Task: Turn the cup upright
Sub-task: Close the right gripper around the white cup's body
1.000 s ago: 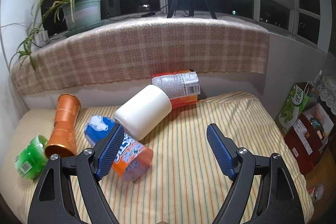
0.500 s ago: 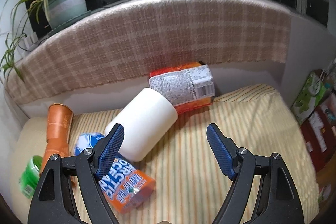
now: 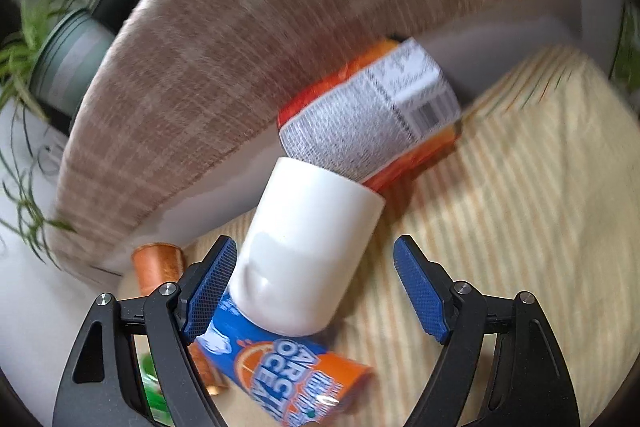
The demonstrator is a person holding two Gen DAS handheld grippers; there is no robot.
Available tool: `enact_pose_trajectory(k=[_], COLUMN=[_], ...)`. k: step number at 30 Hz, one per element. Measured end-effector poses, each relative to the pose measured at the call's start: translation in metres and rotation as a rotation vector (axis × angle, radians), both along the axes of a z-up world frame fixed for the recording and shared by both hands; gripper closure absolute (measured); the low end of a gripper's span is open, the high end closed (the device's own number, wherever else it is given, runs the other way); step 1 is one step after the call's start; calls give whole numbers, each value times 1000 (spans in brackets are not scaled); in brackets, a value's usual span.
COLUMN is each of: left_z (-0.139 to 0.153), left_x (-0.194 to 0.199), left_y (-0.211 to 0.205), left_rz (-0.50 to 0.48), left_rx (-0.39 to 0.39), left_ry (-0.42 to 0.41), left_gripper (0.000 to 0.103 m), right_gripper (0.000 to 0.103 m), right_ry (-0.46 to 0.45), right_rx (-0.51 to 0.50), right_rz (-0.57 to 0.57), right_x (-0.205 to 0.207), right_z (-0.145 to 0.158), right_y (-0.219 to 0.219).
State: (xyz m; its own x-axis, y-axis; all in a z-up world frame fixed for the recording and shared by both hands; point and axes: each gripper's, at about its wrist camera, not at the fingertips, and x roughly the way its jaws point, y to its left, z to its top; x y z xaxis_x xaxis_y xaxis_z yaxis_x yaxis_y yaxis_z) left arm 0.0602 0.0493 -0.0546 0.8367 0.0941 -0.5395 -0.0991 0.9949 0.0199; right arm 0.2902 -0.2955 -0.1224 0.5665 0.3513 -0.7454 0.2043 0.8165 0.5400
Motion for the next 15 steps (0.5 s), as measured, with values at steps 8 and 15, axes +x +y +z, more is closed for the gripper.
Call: enact_pose_trajectory(k=[8, 15], left_z=[-2, -3], left_x=[0, -1], left_y=[8, 15], left_rz=[15, 31], left_rx=[0, 0], left_ry=[3, 5], left_gripper=[0, 0], right_gripper=[22, 23], right_ry=[91, 117], right_rx=[163, 209], right_rz=[-36, -32], right_x=[17, 27], right_z=[-26, -40], right_y=[1, 12])
